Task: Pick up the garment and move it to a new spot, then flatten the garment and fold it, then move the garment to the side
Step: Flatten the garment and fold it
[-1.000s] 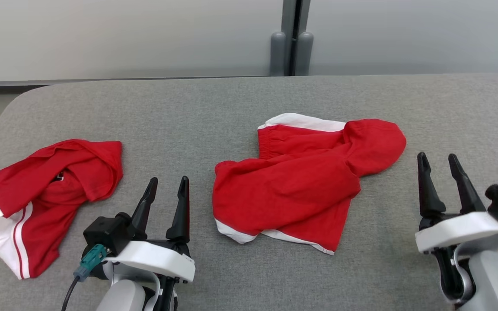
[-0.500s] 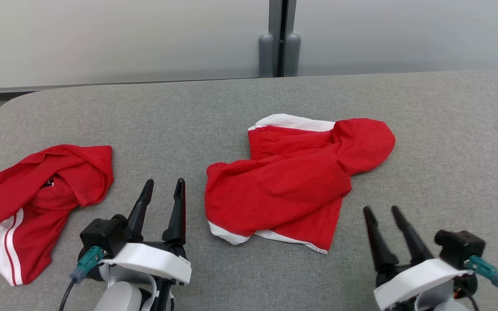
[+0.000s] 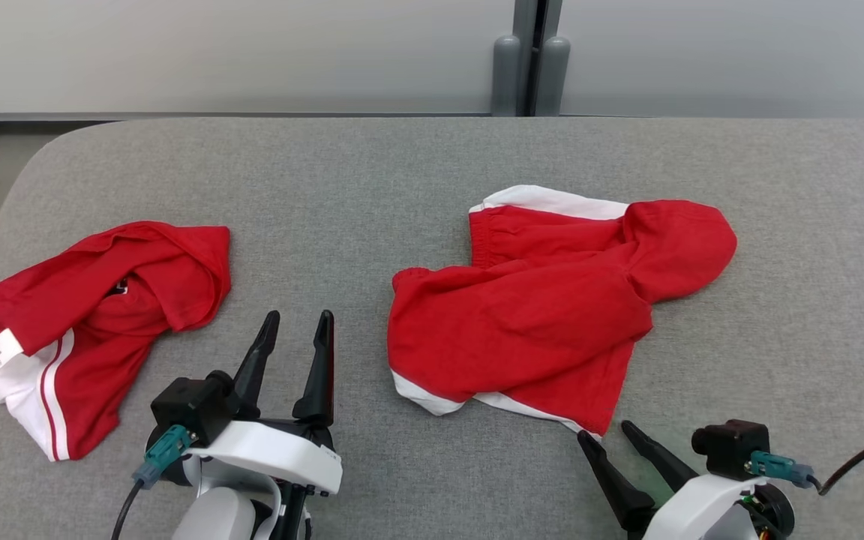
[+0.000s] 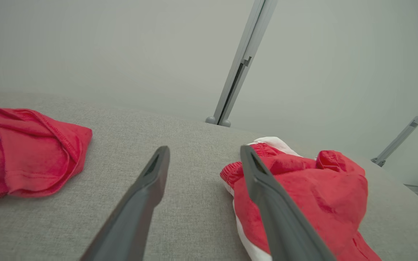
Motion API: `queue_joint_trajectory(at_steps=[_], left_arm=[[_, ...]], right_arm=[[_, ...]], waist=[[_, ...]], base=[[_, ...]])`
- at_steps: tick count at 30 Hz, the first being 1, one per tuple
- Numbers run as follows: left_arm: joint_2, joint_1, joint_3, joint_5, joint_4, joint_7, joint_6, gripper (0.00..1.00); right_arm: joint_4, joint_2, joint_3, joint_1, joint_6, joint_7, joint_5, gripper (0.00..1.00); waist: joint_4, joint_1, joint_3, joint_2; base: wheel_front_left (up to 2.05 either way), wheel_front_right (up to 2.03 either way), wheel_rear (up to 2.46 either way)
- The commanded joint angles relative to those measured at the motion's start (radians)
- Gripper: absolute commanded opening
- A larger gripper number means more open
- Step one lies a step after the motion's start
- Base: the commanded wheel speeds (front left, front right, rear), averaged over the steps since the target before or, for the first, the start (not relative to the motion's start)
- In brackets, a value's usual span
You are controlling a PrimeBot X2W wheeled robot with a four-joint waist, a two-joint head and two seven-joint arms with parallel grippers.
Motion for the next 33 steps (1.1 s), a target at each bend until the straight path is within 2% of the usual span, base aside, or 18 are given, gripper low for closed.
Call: queue_joint_trajectory(at_steps=[1, 6, 7, 8, 11, 16, 24, 26, 33], left_arm=[[0.003, -0.012, -0.001, -0.002, 0.001, 0.000, 0.002, 1.00], [0.004, -0.026, -0.010, -0.009, 0.003, 0.000, 0.006, 1.00], [0.004, -0.028, -0.012, -0.009, 0.002, 0.000, 0.006, 1.00], [0.003, -0.028, -0.013, -0.010, 0.002, 0.000, 0.008, 1.00], [0.003, -0.021, -0.011, -0.011, 0.003, 0.000, 0.009, 1.00], [0.003, -0.006, 0.004, 0.000, 0.007, 0.000, 0.011, 1.00], [0.004, -0.010, 0.000, 0.020, 0.012, 0.000, 0.000, 1.00], [0.004, -0.012, -0.011, 0.025, 0.015, 0.000, -0.006, 1.00], [0.004, -0.022, -0.039, 0.050, 0.025, 0.000, -0.019, 1.00]], right_arm=[[0.009, -0.009, 0.006, -0.020, 0.000, -0.003, 0.006, 1.00], [0.054, -0.005, 0.033, -0.055, 0.000, -0.012, 0.016, 1.00], [0.063, -0.004, 0.040, -0.061, 0.000, -0.009, 0.020, 0.89], [0.069, -0.004, 0.050, -0.067, 0.000, -0.007, 0.020, 0.00], [0.096, -0.016, 0.055, -0.086, 0.000, -0.027, 0.012, 0.00], [0.125, -0.026, 0.002, -0.105, 0.000, -0.080, 0.024, 0.00], [0.169, -0.085, -0.150, -0.109, 0.000, -0.109, 0.053, 0.00], [0.211, -0.104, -0.218, -0.119, 0.000, -0.105, 0.034, 0.00], [0.288, -0.084, -0.325, -0.151, 0.000, -0.107, -0.009, 0.00]], waist=[[0.014, 0.0000, 0.011, 0.0000], [0.042, 0.0000, 0.027, 0.0000], [0.046, 0.0000, 0.029, 0.0000], [0.049, 0.0000, 0.031, 0.0000], [0.053, 0.0000, 0.031, 0.0000], [0.036, 0.0000, 0.023, 0.0000], [-0.018, 0.0000, 0.009, 0.0000], [-0.035, 0.0000, 0.010, 0.0000], [-0.061, 0.0000, 0.016, 0.0000]], base=[[0.00, 0.00, 0.00], [0.00, 0.00, 0.00], [0.00, 0.00, 0.00], [0.00, 0.00, 0.00], [0.00, 0.00, 0.00], [0.00, 0.00, 0.00], [0.00, 0.00, 0.00], [0.00, 0.00, 0.00], [0.00, 0.00, 0.00]])
